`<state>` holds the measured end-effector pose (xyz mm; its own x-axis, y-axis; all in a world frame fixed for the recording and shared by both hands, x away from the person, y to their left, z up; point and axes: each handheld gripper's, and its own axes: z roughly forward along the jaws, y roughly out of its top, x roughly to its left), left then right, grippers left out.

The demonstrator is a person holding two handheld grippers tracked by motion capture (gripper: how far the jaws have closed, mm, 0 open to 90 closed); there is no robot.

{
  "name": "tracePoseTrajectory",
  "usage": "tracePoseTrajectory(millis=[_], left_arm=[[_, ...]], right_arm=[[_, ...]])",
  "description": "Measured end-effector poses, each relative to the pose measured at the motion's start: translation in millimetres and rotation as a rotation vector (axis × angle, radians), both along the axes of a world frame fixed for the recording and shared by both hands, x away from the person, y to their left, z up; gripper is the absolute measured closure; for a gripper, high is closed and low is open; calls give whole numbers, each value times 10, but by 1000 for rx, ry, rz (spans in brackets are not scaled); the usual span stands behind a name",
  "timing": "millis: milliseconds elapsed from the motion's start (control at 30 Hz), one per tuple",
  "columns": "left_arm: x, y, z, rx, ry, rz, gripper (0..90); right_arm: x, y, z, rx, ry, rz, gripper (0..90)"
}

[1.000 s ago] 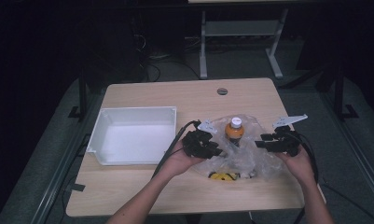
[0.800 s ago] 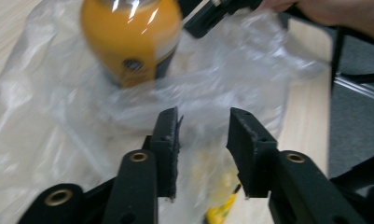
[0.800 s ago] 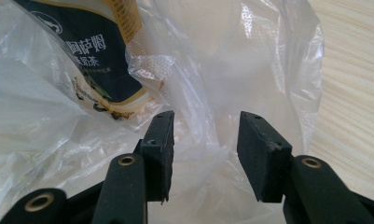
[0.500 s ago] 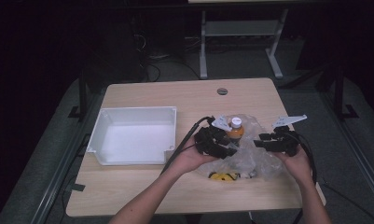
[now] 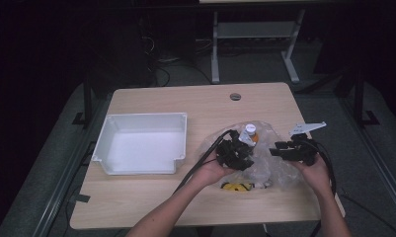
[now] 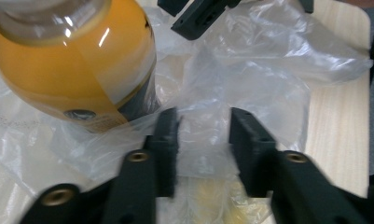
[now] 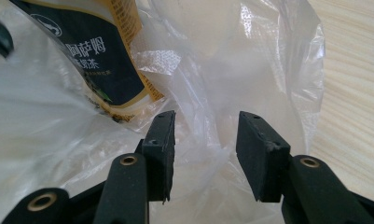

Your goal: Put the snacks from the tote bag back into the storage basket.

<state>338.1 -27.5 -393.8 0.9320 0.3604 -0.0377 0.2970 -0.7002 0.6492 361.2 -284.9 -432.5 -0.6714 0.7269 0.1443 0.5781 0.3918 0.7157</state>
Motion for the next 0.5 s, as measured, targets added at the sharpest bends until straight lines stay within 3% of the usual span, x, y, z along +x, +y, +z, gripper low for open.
tracePoseTrajectory(millis=[133,400,500], left_arm=[[7,38,-75,14,2,-1,891],[11,201,-237,50,9,14,900],[16,268,-287,60,19,27,900]], right_arm=[[4,5,-5,0,0,2,575],[32,117,-87,-54,43,37,630],[30,145,-114,-75,34,39,681]])
